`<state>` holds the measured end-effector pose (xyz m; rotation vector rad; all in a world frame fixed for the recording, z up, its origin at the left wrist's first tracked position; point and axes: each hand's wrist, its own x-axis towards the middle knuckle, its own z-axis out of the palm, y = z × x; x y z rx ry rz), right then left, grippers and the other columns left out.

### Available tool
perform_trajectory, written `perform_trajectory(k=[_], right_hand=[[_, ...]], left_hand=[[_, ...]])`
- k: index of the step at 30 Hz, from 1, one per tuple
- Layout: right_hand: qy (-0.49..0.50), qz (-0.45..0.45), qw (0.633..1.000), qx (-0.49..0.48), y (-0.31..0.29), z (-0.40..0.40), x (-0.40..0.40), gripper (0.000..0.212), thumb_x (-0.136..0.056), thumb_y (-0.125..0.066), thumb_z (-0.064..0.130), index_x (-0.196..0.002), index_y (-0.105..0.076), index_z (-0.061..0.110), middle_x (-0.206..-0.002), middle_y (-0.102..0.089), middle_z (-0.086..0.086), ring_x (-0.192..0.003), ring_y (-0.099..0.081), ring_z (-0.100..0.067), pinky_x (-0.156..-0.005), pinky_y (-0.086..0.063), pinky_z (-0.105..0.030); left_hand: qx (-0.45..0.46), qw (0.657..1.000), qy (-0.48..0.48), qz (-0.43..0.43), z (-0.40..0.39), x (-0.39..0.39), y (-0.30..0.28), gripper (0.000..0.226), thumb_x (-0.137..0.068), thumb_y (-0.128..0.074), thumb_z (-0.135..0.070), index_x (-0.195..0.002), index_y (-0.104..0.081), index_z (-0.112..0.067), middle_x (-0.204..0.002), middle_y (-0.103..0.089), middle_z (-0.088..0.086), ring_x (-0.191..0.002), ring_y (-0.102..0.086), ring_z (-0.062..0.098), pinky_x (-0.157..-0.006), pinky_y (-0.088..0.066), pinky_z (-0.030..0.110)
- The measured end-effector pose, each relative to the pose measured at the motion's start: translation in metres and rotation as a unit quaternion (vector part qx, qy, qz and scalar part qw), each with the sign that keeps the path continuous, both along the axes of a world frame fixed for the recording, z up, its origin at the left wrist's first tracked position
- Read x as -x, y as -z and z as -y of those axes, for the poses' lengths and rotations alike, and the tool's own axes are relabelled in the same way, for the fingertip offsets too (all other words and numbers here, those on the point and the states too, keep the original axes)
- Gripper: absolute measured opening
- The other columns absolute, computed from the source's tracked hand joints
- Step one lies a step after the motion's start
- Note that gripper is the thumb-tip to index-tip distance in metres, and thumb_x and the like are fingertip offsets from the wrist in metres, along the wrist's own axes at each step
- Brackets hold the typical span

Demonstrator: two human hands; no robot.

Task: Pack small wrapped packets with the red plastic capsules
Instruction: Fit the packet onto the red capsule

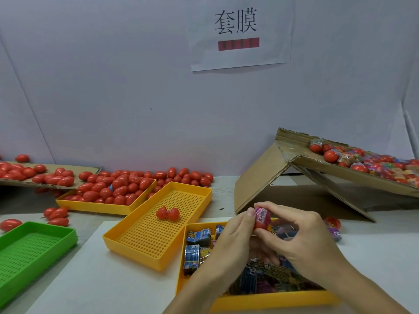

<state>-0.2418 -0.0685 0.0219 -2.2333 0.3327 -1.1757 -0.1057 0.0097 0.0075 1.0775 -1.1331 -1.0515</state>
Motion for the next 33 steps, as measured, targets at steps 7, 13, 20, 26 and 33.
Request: perform_trajectory(k=[7,13,20,26,33], right_hand=[[0.039,-0.006,0.999,-0.009,0.0083,0.0046,-0.0002,0.046,-0.073,-0.061,0.061,-0.118,-0.056,0.053,-0.100,-0.071,0.027,-0.094,-0.068,-0.007,-0.071,-0.059,-0.028],[-0.011,-0.017,1.000,0.006,0.0037,0.0012,-0.0012,0.035,-0.085,-0.074,0.041,-0.114,-0.058,0.054,-0.107,-0.068,0.033,-0.099,-0.066,0.003,-0.076,-0.053,-0.012],[-0.038,-0.050,0.998,0.011,0.0010,0.0043,0.0016,0.041,-0.085,-0.064,0.039,-0.117,-0.057,0.063,-0.101,-0.073,0.023,-0.086,-0.072,-0.004,-0.072,-0.054,-0.012],[-0.052,-0.048,0.997,0.010,0.0051,0.0063,0.0006,0.040,-0.085,-0.064,0.042,-0.118,-0.056,0.063,-0.100,-0.073,0.021,-0.089,-0.072,-0.006,-0.072,-0.057,-0.017],[-0.057,-0.030,0.998,-0.019,0.0055,0.0045,0.0006,0.041,-0.081,-0.065,0.052,-0.118,-0.055,0.066,-0.099,-0.073,0.019,-0.089,-0.071,-0.009,-0.070,-0.058,-0.019]], left_hand=[[0.017,1.000,0.016,0.005,-0.0007,0.0015,0.0006,0.037,-0.100,-0.036,-0.050,-0.116,-0.057,-0.024,-0.094,-0.074,0.006,-0.069,-0.071,0.022,-0.063,-0.054,0.027],[-0.020,1.000,-0.017,-0.014,0.0026,0.0003,-0.0007,0.043,-0.098,-0.050,-0.050,-0.117,-0.064,-0.014,-0.098,-0.073,0.011,-0.080,-0.069,0.023,-0.063,-0.055,0.030],[-0.022,0.999,-0.012,0.023,0.0017,0.0016,-0.0046,0.028,-0.096,-0.051,-0.047,-0.090,-0.068,-0.026,-0.064,-0.067,0.005,-0.057,-0.065,0.020,-0.055,-0.052,0.026],[-0.035,0.999,-0.008,-0.005,0.0008,0.0021,-0.0049,0.047,-0.094,-0.053,-0.051,-0.112,-0.062,-0.009,-0.078,-0.072,0.006,-0.068,-0.068,0.020,-0.060,-0.054,0.028],[-0.047,0.995,0.006,-0.090,0.0010,0.0019,-0.0054,0.050,-0.090,-0.055,-0.055,-0.104,-0.068,-0.009,-0.086,-0.071,0.012,-0.071,-0.067,0.021,-0.059,-0.053,0.030]])
